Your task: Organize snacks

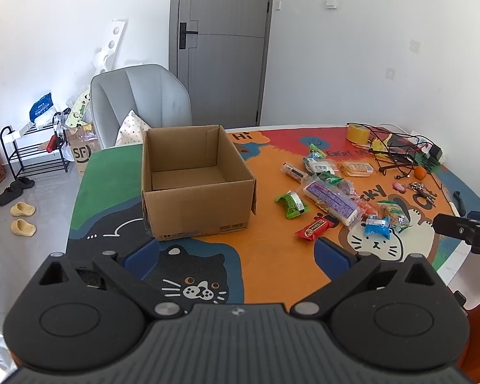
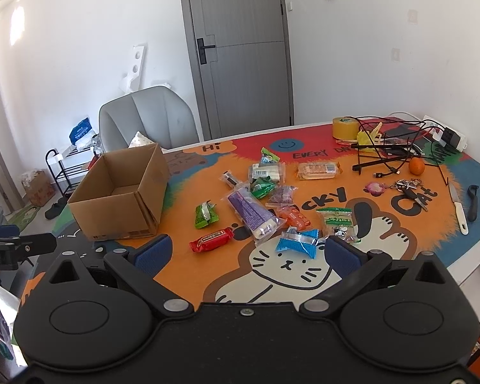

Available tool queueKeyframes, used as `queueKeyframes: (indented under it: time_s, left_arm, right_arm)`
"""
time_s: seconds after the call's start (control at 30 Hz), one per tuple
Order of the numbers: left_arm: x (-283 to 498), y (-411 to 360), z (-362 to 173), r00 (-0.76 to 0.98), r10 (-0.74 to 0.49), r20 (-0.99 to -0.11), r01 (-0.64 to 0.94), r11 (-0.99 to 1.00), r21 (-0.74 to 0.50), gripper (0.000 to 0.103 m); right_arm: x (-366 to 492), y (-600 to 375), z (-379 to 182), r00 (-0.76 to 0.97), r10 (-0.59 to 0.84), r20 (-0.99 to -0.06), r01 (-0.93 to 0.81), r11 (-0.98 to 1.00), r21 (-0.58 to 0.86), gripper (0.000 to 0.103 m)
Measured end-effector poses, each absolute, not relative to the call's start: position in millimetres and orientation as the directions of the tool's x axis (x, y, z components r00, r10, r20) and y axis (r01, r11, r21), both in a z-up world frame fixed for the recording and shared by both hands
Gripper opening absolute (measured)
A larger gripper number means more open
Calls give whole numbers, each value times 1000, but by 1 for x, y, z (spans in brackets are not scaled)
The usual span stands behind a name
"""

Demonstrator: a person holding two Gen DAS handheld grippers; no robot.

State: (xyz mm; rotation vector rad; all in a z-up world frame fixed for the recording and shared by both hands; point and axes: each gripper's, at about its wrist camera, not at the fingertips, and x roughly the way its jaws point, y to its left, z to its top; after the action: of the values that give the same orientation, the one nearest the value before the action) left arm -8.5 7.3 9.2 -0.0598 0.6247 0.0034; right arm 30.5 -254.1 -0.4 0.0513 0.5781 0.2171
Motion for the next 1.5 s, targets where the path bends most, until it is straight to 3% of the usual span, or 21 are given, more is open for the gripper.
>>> queueKeyframes:
  time_s: [0.6, 1.3, 1.5]
  left_arm:
    - [-4, 4, 11, 817, -37, -575, -3, 998, -69, 102]
    - [63, -31, -20, 799, -88, -595, 20, 993, -119, 102]
    - [82, -51, -33, 800, -110, -590, 42, 991, -126, 100]
  right_arm:
    - [32, -253, -4, 800, 249, -546, -205, 969, 141, 103]
    - [70, -287, -52, 813, 221, -538, -142, 973, 185, 103]
    - [89, -312, -71, 806, 235, -543, -88, 955, 283, 103]
